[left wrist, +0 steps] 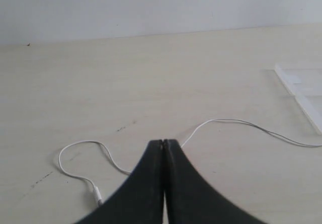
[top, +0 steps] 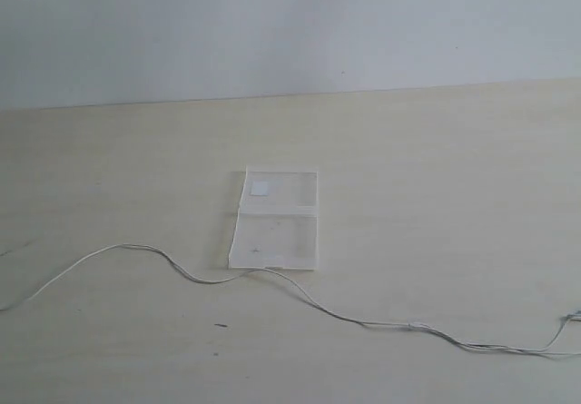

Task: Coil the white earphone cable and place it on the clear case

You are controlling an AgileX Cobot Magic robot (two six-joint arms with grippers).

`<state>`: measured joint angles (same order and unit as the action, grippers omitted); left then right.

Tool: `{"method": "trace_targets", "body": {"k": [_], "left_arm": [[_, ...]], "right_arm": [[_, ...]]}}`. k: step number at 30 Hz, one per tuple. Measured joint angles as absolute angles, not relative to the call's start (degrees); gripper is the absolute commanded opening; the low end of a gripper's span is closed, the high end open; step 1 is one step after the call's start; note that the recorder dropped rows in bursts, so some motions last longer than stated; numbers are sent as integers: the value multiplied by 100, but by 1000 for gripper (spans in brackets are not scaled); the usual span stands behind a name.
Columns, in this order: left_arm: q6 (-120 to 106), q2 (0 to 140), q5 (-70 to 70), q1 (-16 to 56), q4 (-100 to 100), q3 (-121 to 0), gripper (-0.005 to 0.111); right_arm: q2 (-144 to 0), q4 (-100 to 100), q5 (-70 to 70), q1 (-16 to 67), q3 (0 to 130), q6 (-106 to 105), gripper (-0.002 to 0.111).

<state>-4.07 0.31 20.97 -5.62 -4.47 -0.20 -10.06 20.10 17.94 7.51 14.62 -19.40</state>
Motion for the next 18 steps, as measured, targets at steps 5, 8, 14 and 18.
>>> {"method": "trace_targets", "body": {"k": [5, 8, 14, 18], "left_arm": [[-407, 31, 2097, -562, -447, -20, 0], [-407, 31, 2097, -562, -447, -20, 0], [-407, 31, 2097, -562, -447, -20, 0], [-407, 31, 2097, -562, -447, -20, 0]], "right_arm": [[-2720, 2520, 1286, 751, 3027, -2472, 0], [-3434, 2573, 1231, 751, 3711, -2482, 0], [-4291, 2582, 1231, 751, 4605, -2482, 0], [-4576, 2585, 1231, 751, 4825, -2482, 0]]}}
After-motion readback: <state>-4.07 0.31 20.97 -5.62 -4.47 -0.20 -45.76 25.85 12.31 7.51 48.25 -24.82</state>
